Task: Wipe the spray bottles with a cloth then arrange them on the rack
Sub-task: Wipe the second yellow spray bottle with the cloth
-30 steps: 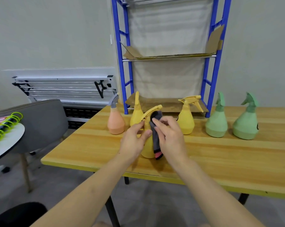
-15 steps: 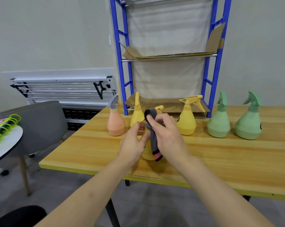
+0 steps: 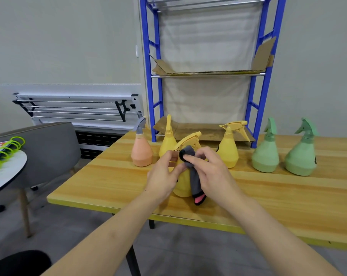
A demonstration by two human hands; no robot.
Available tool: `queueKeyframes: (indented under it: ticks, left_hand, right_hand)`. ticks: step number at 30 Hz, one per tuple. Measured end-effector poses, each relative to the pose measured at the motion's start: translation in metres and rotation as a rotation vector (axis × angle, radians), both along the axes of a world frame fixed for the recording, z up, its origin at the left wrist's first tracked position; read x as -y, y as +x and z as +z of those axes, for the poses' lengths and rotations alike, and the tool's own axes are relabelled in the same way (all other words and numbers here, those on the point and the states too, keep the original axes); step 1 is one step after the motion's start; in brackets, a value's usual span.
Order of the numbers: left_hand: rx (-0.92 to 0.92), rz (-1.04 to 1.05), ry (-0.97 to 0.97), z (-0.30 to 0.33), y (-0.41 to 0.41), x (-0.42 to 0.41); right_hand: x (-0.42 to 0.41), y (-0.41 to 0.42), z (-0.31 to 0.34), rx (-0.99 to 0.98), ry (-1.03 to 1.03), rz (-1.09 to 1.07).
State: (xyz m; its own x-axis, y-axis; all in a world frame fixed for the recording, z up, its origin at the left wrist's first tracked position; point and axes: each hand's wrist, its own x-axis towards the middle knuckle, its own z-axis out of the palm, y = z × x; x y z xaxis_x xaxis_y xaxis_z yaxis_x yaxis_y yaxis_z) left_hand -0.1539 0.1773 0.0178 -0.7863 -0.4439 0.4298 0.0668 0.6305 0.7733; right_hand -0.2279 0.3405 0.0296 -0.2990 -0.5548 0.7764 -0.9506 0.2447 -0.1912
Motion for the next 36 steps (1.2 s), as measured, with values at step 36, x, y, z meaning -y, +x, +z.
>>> queueKeyframes:
  ticks: [36]
  left_hand:
    - [0.050, 0.015, -0.030, 0.003, 0.002, -0.001]
  right_hand:
    - [0.013, 0.010, -0.013, 0.236, -0.218, -0.129]
